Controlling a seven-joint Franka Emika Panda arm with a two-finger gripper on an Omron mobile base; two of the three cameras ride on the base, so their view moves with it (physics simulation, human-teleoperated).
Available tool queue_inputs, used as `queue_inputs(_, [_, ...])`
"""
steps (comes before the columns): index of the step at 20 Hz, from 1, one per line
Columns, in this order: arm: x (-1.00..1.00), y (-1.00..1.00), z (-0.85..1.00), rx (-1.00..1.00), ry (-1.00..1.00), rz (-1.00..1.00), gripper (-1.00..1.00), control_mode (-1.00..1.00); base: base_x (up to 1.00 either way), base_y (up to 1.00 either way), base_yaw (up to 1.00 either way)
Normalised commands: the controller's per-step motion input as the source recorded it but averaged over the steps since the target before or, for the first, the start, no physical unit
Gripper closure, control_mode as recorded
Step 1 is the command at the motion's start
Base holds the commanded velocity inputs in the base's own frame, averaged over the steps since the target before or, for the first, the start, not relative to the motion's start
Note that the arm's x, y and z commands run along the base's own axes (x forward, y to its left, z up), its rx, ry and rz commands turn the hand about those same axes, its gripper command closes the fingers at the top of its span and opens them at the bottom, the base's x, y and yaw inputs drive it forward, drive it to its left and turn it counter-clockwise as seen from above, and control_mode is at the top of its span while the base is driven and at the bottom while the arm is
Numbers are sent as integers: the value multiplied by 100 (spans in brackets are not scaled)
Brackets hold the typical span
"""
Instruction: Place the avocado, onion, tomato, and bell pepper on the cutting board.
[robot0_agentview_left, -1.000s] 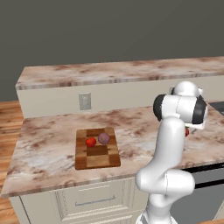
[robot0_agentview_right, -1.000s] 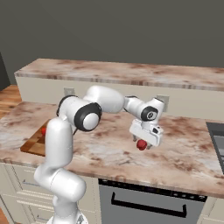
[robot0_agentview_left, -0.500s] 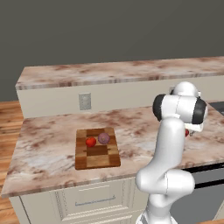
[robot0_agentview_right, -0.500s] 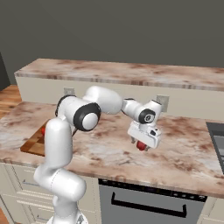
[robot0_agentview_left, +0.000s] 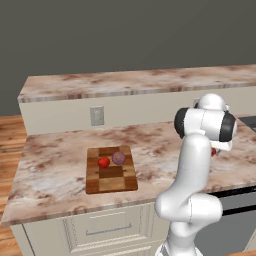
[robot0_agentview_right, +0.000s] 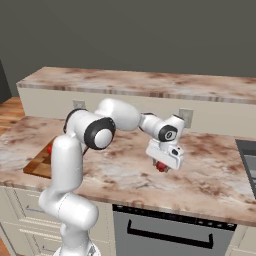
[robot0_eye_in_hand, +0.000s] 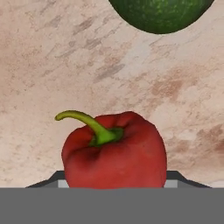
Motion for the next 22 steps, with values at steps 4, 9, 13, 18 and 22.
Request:
queue_inputs(4, [-1,19,42,0,-3,0,100,-100,0,0,0])
queue_inputs(9, [-20,46,93,0,-10,3,100,-100,0,0,0])
queue_inputs(13, [-50,58,100,0,-20,7,100,-100,0,0,0])
queue_inputs(18, [-63,62,87,0,-20,4,100,-100,0,0,0])
queue_inputs(22, [-59,77,64,0,-16,0,100,-100,0,0,0])
